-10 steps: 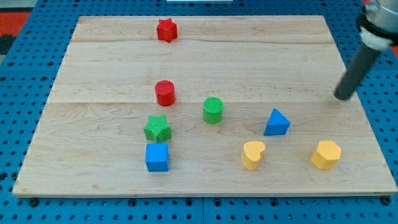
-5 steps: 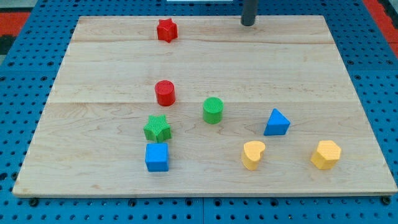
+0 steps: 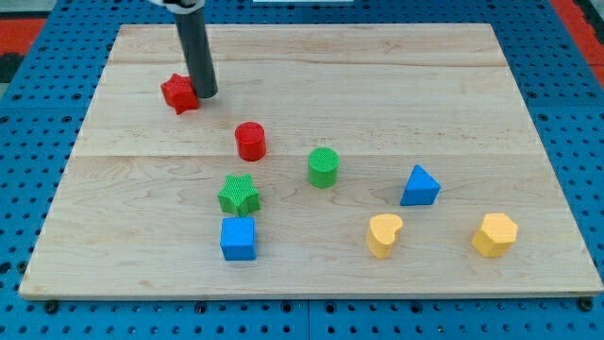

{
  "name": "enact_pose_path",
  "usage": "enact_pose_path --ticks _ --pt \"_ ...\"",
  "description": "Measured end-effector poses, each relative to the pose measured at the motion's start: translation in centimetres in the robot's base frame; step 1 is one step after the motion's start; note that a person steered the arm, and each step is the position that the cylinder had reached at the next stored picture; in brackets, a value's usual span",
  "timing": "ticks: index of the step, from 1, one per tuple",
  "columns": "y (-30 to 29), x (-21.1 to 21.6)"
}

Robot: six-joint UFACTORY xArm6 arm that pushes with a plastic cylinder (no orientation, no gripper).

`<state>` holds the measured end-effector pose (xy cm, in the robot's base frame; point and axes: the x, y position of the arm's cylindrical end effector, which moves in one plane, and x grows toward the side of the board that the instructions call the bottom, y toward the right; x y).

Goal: Move the red star closer to the red circle

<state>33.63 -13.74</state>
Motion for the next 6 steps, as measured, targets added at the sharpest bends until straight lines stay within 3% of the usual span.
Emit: enact_pose_path --ticks 1,2,4,6 --pt "-0.2 -3.2" --pt "-3.7 -2.4" --pt "-10.7 7.7" --pt "-10.7 0.5"
